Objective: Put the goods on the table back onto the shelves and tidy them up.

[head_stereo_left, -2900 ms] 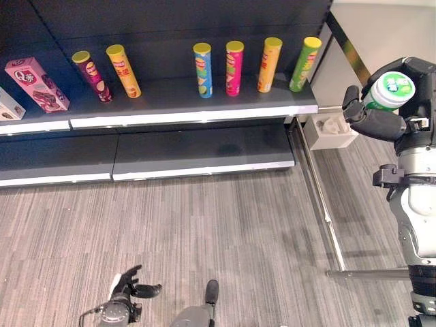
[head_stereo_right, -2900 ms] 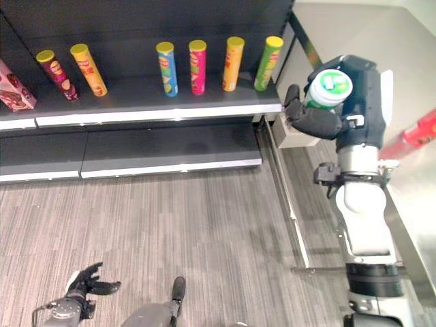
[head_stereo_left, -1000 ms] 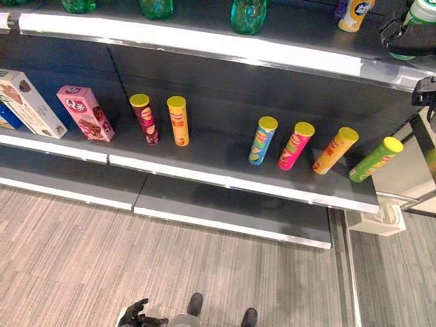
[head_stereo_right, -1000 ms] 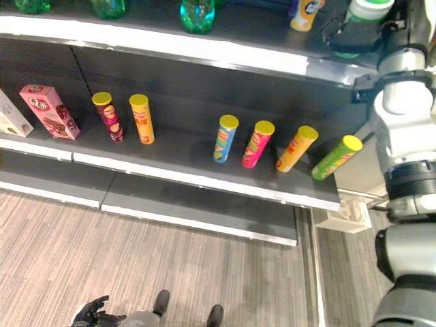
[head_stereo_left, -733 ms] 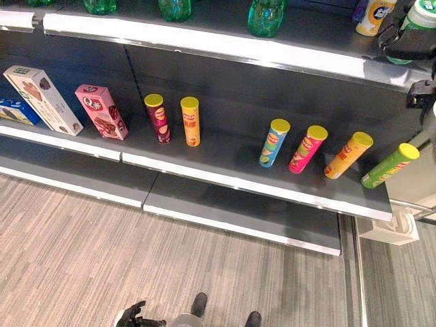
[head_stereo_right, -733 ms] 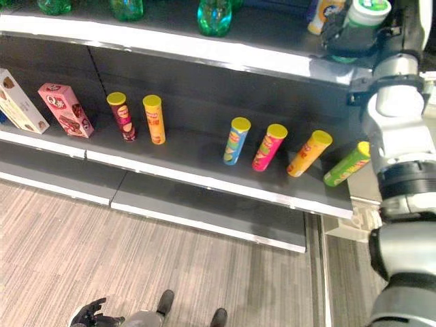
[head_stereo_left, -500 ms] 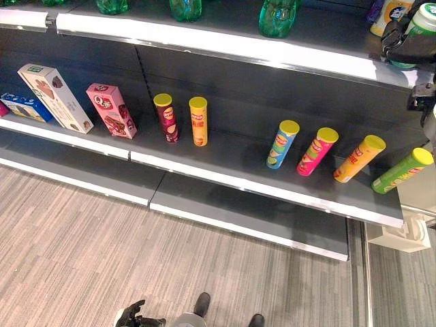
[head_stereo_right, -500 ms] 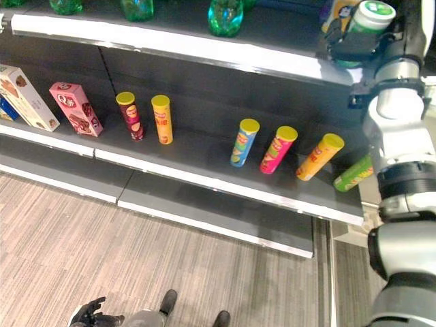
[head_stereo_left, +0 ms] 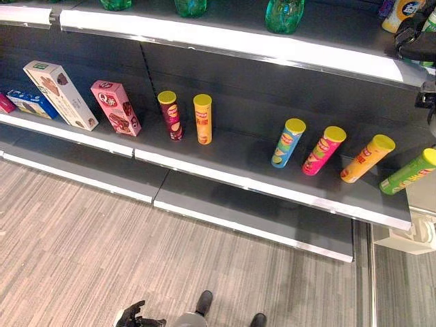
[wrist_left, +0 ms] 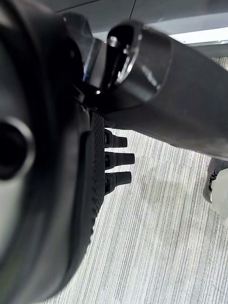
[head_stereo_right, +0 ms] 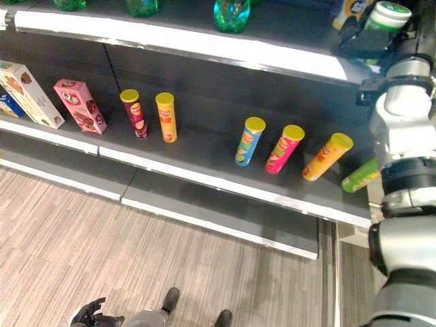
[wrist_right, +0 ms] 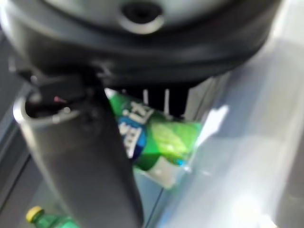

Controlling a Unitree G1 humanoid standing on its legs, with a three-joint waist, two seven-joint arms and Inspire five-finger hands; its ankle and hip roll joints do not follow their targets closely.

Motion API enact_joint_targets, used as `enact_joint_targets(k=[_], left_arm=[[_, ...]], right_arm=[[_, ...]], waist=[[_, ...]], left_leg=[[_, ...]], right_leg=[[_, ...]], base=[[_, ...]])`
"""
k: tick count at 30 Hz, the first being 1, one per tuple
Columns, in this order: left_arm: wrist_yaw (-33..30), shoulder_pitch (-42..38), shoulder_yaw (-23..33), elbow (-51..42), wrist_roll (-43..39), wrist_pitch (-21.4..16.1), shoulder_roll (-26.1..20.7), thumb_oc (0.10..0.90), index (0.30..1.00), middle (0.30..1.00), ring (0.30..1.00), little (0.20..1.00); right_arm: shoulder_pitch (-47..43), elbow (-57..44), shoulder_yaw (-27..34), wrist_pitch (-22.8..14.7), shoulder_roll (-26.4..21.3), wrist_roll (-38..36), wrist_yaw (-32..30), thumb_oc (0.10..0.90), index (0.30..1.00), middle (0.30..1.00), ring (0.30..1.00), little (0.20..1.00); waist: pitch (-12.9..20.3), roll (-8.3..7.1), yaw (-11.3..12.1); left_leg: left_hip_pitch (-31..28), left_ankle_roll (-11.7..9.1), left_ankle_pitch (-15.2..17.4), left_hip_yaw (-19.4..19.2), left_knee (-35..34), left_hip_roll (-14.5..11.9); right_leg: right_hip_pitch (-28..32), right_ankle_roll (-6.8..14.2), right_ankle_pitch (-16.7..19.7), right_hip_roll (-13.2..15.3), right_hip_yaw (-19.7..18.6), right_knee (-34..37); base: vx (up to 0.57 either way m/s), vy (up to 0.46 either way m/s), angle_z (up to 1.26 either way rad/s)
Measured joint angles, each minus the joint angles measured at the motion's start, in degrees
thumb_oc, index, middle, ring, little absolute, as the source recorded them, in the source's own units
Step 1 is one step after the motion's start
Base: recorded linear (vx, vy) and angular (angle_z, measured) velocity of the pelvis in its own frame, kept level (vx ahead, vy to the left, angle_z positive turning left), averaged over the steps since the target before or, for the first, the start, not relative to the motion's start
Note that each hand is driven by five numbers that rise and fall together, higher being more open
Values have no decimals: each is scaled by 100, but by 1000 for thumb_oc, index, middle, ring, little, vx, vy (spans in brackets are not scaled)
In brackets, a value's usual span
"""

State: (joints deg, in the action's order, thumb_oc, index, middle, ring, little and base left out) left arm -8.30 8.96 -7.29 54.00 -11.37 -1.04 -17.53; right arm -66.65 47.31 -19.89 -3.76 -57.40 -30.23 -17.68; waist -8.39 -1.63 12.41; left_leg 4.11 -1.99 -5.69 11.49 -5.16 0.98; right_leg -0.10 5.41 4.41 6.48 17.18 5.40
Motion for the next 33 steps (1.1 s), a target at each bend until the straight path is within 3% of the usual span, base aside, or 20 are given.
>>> enact_joint_targets(k=[7,33], left_arm=[[-22,-9,-149,5,-91,-3,0,800,900,900,900,900],[-39,-38,-166,173,-86,14,1,800,900,900,900,900]], right_arm=[[-191,359,11,8,40,-28,-28,400,300,300,300,300],[-189,70,116,10,622,-232,-135,400,300,300,300,300]], waist=[[2,3,91],[-10,-18,9]], left_leg=[[11,-9,-8,27,0,4],[-114,-5,-14,7,0,-4]], right_leg=[[1,6,-6,-10,27,1],[119,6,-5,-2,7,0]], base=[[6,0,2],[0,0,0]])
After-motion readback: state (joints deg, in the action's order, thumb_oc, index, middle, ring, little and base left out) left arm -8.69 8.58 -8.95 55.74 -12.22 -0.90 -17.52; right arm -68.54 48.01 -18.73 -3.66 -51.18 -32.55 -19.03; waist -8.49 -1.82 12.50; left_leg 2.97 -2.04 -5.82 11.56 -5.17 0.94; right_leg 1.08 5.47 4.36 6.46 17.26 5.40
